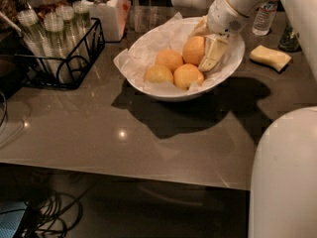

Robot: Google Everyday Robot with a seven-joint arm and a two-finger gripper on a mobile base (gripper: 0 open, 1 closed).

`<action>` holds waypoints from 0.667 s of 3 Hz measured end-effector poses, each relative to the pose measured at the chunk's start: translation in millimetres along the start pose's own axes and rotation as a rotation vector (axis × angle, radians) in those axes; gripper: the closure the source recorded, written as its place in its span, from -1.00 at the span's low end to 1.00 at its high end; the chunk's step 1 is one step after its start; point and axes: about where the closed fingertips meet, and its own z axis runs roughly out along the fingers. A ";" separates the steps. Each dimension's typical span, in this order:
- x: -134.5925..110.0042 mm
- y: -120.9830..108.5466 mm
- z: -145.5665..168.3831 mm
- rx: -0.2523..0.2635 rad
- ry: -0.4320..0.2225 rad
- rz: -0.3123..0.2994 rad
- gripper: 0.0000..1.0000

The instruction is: Pick orange from white bowl

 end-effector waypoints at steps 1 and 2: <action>2.1 -0.5 -0.3 0.000 -0.003 0.006 0.45; 9.3 0.9 0.9 0.007 -0.012 0.026 0.91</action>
Offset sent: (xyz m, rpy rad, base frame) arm -0.0098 -0.0222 -0.0073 0.0219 0.0349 -0.0381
